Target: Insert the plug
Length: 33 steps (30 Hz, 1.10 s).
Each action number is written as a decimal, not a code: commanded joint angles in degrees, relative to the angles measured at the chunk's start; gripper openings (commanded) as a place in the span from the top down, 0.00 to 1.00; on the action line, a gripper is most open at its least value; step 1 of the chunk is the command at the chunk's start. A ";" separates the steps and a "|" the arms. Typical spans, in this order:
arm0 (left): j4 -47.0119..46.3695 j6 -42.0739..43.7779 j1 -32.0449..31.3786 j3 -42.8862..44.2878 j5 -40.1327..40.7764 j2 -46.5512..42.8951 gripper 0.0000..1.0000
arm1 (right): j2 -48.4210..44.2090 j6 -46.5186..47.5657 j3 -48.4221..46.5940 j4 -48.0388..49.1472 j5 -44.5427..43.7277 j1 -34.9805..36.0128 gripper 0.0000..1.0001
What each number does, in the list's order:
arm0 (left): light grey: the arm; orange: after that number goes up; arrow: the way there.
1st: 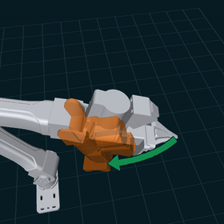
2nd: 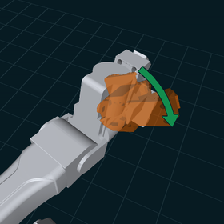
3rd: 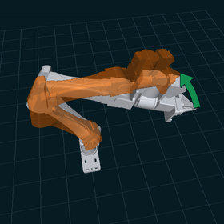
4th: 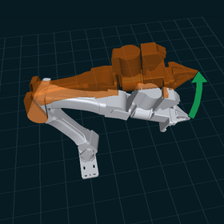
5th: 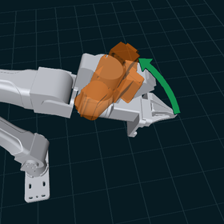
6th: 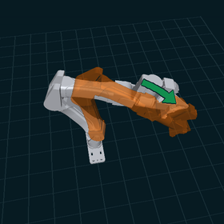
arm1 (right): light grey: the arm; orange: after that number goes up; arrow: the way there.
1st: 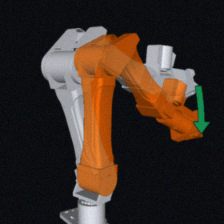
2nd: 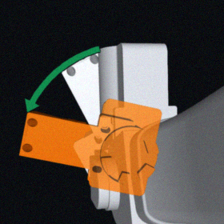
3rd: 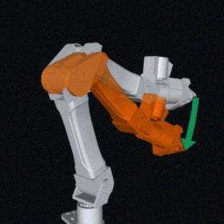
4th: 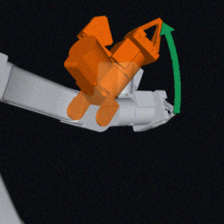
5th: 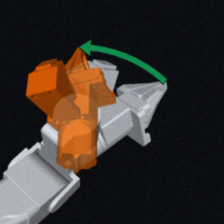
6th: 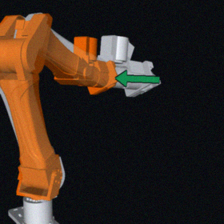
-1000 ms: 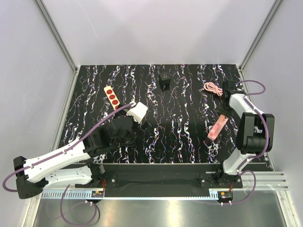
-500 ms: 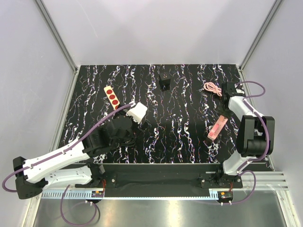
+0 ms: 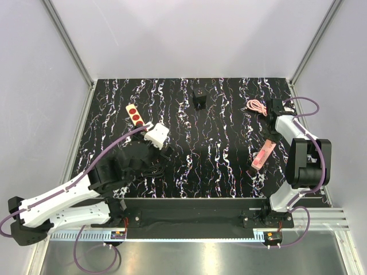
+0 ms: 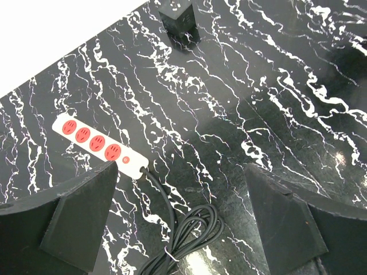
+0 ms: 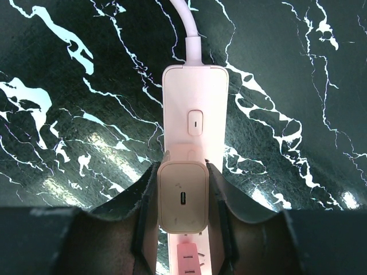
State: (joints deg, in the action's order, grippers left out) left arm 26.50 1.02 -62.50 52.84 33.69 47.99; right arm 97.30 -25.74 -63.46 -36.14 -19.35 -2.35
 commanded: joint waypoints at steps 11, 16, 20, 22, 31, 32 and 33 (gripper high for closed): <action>-2.33 0.04 -0.08 1.13 0.58 -4.12 0.01 | 6.94 -5.20 8.88 -19.93 26.30 4.55 1.00; -3.03 -0.05 -0.08 -0.01 1.55 -7.03 0.01 | 6.42 -6.26 8.89 -20.37 28.32 4.63 1.00; -3.56 -0.23 -0.17 0.16 1.38 -8.08 0.01 | 7.03 -5.90 6.86 -21.95 28.85 4.55 1.00; -3.30 -0.23 -0.17 0.25 1.20 -8.17 0.01 | 6.59 -6.78 6.42 -22.48 28.85 4.55 1.00; -3.65 -0.75 -0.08 0.16 0.50 -9.75 0.01 | 3.17 -9.06 2.91 -26.00 23.93 3.41 0.82; -3.74 -0.84 -0.08 -0.02 0.41 -9.75 0.01 | 2.73 -9.76 2.30 -26.26 22.62 3.40 0.85; -3.74 -0.75 -0.08 -0.02 -0.03 -9.84 0.01 | 2.46 -11.25 1.33 -26.52 22.08 3.40 0.91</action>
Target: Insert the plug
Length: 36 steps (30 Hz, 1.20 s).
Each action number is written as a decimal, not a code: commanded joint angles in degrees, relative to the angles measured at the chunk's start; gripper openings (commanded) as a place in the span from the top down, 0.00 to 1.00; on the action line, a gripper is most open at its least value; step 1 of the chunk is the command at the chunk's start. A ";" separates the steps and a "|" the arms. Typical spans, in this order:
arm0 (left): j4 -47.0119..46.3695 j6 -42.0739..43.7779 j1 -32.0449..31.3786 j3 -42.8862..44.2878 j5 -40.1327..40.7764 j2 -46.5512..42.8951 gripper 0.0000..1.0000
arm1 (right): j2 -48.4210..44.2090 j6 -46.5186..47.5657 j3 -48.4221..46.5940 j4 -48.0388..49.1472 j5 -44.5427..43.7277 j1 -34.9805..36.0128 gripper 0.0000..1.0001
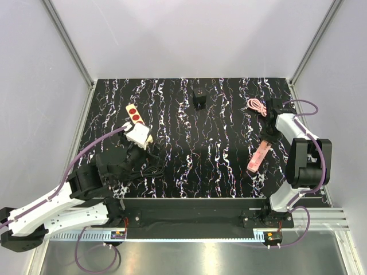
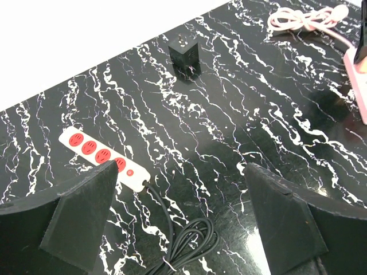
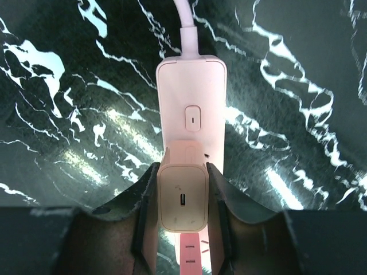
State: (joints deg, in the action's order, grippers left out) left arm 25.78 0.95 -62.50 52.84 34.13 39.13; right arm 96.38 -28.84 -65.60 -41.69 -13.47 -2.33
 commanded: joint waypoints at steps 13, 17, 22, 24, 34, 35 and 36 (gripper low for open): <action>-2.93 -2.17 0.01 -0.10 -2.14 -2.30 0.01 | 0.22 -15.10 3.02 -22.73 10.14 3.30 0.76; -3.02 -2.27 0.01 -0.02 -2.58 -2.31 0.01 | -1.72 -15.11 1.72 -24.04 8.38 3.29 0.49; -3.02 -2.09 -0.08 0.16 -3.02 -2.22 0.01 | -2.51 -14.67 -0.84 -25.02 7.41 3.38 0.38; -3.02 -2.01 -0.08 0.07 -2.84 -2.31 0.01 | -2.77 -14.14 -2.59 -26.15 6.36 3.29 0.38; -3.10 -2.00 0.01 -0.28 -2.14 -2.31 0.01 | -3.65 -10.45 -10.59 -31.78 1.44 -0.56 0.38; -3.02 -2.01 -0.08 -0.11 -2.05 -2.22 0.01 | -4.87 -9.23 -11.12 -32.05 0.56 -3.27 0.39; -2.93 -2.18 0.01 -0.19 -2.22 -2.22 0.01 | -5.32 -8.43 -11.39 -32.14 -0.14 -4.52 0.39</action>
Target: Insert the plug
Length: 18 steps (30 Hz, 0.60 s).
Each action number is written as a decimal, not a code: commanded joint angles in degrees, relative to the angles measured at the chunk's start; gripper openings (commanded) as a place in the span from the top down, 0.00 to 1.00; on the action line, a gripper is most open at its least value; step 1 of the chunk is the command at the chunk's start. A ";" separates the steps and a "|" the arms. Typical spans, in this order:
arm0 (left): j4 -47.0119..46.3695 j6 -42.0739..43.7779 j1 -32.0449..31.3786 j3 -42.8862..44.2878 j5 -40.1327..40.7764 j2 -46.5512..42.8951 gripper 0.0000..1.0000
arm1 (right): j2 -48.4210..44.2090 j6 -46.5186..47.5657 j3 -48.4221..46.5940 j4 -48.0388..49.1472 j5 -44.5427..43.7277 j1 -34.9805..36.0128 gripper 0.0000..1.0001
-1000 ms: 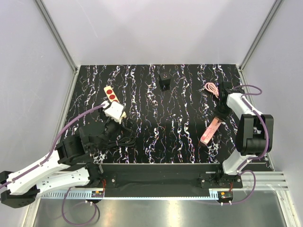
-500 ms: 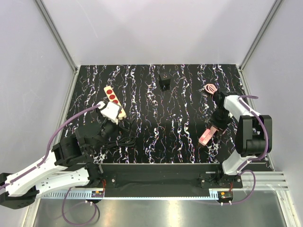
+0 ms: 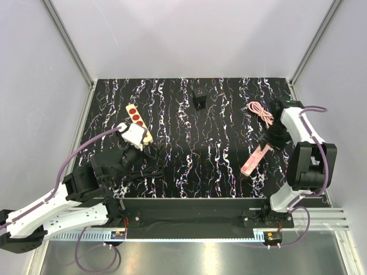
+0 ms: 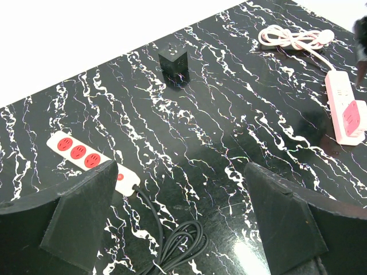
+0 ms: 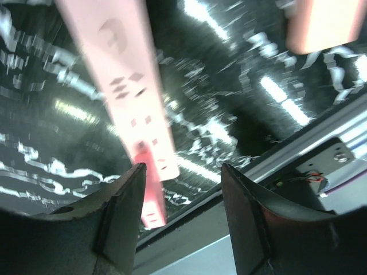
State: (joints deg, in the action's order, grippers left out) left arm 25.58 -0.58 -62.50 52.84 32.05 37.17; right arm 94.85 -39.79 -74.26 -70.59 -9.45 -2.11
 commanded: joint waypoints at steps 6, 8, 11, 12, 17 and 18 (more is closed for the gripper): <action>-2.91 -0.65 0.01 -0.37 -0.41 -1.31 0.01 | -5.72 1.30 0.33 -2.46 -7.33 -13.79 0.34; -3.17 -0.74 0.01 -0.28 -0.85 -1.31 0.01 | -5.38 1.03 2.87 0.17 -4.98 -17.65 0.32; -3.26 -0.83 0.01 -0.37 -1.90 -0.96 0.01 | -3.98 2.34 4.91 3.07 -3.03 -20.83 0.30; -3.35 -0.91 0.01 -0.46 -1.99 -0.78 0.01 | -3.45 3.05 5.17 3.87 -3.03 -21.27 0.28; -3.96 -1.27 -0.08 -0.63 -2.61 -0.34 0.01 | 0.60 9.98 6.58 7.04 -3.02 -23.55 0.15; -4.22 -1.27 -0.08 -0.72 -2.78 -0.08 0.01 | 0.43 10.95 6.93 7.56 -3.29 -23.73 0.14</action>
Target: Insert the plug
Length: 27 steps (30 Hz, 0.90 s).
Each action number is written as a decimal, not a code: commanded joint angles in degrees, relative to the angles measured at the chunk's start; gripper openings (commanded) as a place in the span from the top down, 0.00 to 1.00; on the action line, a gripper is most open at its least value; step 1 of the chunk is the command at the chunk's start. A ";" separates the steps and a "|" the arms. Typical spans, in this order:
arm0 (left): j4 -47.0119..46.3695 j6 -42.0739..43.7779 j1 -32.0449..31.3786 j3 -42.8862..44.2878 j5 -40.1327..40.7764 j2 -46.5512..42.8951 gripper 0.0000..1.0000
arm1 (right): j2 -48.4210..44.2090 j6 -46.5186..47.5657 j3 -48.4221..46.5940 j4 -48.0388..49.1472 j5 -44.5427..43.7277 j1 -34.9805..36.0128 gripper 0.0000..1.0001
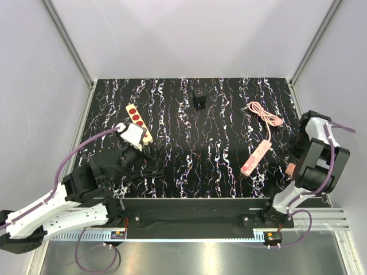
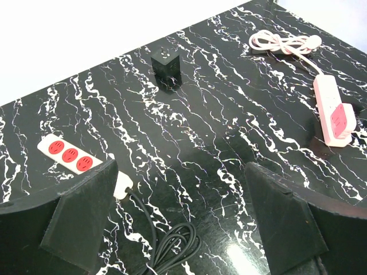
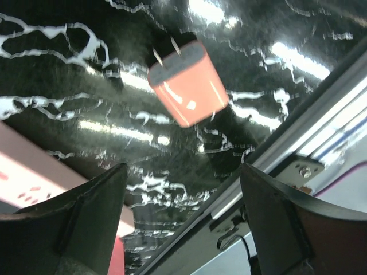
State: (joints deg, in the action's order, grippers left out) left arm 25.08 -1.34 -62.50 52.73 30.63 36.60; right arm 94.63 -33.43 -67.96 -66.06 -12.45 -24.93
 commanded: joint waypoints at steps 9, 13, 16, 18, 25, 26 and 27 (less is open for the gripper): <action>-3.81 -0.59 0.01 -0.61 -2.07 2.16 0.01 | 0.37 10.75 2.05 7.35 0.93 -3.29 0.09; -3.81 -0.24 0.01 -0.96 -1.10 1.81 0.01 | 5.46 11.98 -0.06 8.23 4.01 -3.46 0.09; -4.16 0.11 0.01 -1.14 -0.22 1.46 0.01 | 8.19 13.39 -0.76 9.11 5.58 -3.55 0.10; -4.43 0.46 0.01 -1.23 0.30 1.19 0.01 | 9.43 13.39 -0.85 9.11 4.81 -3.55 0.10; -5.04 0.38 0.10 -1.05 -0.92 1.63 0.01 | 13.03 14.27 -2.35 10.60 2.69 -4.25 0.11; -5.04 0.38 0.01 -1.14 -1.01 1.72 0.01 | 13.47 14.27 -2.52 10.69 2.78 -4.34 0.11; -4.95 0.20 0.10 -1.05 -1.10 1.72 0.01 | 14.43 14.36 -2.96 10.69 3.13 -4.34 0.11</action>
State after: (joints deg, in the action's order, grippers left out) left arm 23.35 -1.45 -62.50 51.88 29.95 38.61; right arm 106.91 -19.84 -68.60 -57.45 -8.86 -28.69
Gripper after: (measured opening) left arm 0.984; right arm 0.896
